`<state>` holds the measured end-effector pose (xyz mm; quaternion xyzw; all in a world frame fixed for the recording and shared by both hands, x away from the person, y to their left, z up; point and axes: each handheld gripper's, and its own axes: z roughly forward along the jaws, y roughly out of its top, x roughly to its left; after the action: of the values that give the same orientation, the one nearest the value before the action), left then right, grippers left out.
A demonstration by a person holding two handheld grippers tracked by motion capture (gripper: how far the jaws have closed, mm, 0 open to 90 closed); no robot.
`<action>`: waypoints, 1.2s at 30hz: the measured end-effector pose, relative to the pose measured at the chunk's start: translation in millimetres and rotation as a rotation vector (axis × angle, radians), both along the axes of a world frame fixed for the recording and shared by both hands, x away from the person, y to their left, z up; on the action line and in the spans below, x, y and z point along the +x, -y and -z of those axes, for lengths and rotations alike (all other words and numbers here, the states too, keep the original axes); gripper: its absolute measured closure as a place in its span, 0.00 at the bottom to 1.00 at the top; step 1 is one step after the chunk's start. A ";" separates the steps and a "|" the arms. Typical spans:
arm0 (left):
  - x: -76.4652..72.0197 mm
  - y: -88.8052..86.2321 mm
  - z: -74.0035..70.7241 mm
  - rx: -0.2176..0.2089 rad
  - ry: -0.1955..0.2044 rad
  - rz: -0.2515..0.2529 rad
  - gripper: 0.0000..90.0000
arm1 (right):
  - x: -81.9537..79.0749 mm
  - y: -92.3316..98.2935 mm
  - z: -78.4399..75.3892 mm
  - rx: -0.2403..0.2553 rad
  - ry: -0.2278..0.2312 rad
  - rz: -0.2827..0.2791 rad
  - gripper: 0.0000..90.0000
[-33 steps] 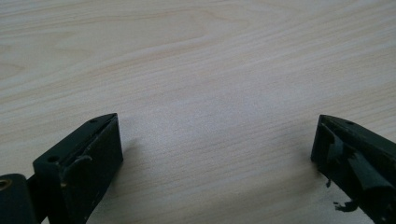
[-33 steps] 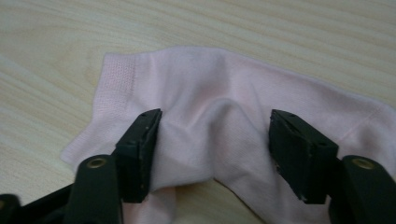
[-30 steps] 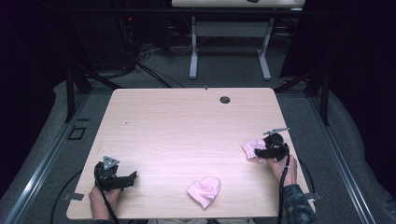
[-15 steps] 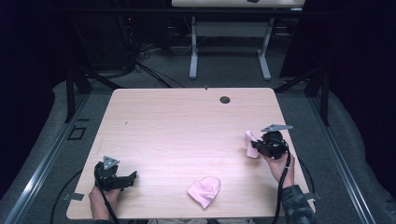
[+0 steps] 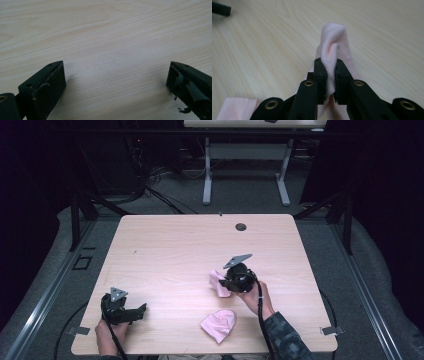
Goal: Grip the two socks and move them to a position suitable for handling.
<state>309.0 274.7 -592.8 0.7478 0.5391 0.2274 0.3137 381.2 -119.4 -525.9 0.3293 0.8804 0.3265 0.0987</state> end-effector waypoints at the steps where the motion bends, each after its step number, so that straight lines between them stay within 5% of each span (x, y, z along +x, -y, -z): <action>1: 0.0 0.0 0.0 0.000 0.000 0.000 0.02 | 1.9 -4.6 7.4 -0.017 -0.010 -0.006 0.91; 8: 0.0 0.0 0.0 0.000 0.000 0.000 0.02 | 9.6 -13.9 37.4 -0.081 -0.047 -0.014 0.89; 13: 0.0 0.0 0.0 0.000 0.000 0.000 0.02 | 9.3 -8.8 36.6 -0.044 -0.048 -0.005 0.53; 14: 0.0 0.0 0.0 0.000 0.000 0.000 0.02 | 9.3 -8.8 36.6 -0.044 -0.048 -0.005 0.53; 15: 0.0 0.0 0.0 0.000 0.000 0.000 0.02 | 4.6 -4.4 28.4 -0.026 -0.014 0.005 0.40; 23: 0.0 0.0 0.0 0.000 0.000 0.000 0.02 | -22.4 20.4 -14.1 0.050 0.044 0.002 0.17; 28: 0.0 0.0 0.0 0.000 0.000 0.000 0.02 | -41.8 23.7 -21.9 0.058 0.031 -0.044 0.16; 32: 0.0 0.0 0.0 0.000 0.000 0.000 0.02 | -66.5 7.6 -8.2 0.014 -0.024 -0.159 0.37; 36: 0.1 0.0 0.0 -0.001 0.000 0.000 0.02 | -74.1 -3.0 4.8 0.004 -0.066 -0.201 0.49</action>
<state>309.1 274.8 -592.8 0.7477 0.5394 0.2273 0.3138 307.1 -116.4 -530.7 0.2498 0.9113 0.3254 0.0359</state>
